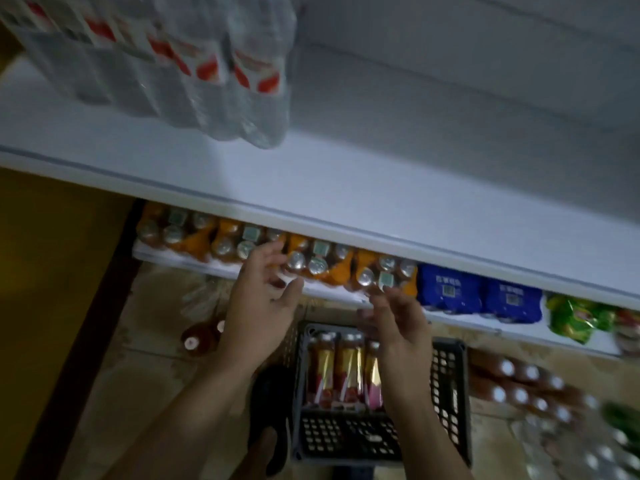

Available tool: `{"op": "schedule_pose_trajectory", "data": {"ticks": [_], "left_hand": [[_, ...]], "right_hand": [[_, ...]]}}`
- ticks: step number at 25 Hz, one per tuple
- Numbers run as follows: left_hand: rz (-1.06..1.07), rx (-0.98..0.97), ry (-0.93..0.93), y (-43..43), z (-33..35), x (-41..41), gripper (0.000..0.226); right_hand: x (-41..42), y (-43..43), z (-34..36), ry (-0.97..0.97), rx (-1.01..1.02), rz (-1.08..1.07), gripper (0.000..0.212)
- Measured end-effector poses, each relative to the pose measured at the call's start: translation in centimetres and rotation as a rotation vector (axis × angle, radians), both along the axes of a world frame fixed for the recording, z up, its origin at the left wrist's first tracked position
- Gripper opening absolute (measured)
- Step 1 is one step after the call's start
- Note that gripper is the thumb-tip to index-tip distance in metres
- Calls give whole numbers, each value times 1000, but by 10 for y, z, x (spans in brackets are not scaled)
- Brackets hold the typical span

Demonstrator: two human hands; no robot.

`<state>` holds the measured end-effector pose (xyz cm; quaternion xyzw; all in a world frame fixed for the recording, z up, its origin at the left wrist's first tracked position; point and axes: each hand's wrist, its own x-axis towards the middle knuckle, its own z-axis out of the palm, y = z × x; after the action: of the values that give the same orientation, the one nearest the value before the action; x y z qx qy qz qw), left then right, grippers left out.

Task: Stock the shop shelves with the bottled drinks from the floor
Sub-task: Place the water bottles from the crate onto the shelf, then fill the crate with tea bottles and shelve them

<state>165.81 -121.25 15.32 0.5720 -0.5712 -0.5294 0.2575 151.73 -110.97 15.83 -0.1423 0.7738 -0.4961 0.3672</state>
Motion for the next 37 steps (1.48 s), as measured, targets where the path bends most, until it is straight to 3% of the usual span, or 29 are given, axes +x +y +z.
{"op": "schedule_pose_trajectory", "data": {"ticks": [6,10,14,19,23,30,34,37], "left_hand": [[-93,202,-160,112,-64,-35,49],[-127,291,-226,172,-110,-56,52],[-17,397,-240,211,-154,-56,49],[46,494,-289,242,-223,-59,56],[40,545,-246,234,-274,-72,56],[11,625,-203,226,-337,-68,54],[-16,641,-213,224,-333,-54,50],[-28,622,-213,217,-300,-48,50]], "right_hand": [[-48,126,-69,-135,344,96,10],[-71,176,-124,-258,503,277,10],[-76,192,-180,-266,610,440,26],[-68,189,-281,-232,684,585,20],[-61,176,-353,-164,720,636,50],[-45,165,-448,-98,777,467,71],[-55,170,-446,-164,798,453,57],[-55,187,-391,-390,664,317,36]]}}
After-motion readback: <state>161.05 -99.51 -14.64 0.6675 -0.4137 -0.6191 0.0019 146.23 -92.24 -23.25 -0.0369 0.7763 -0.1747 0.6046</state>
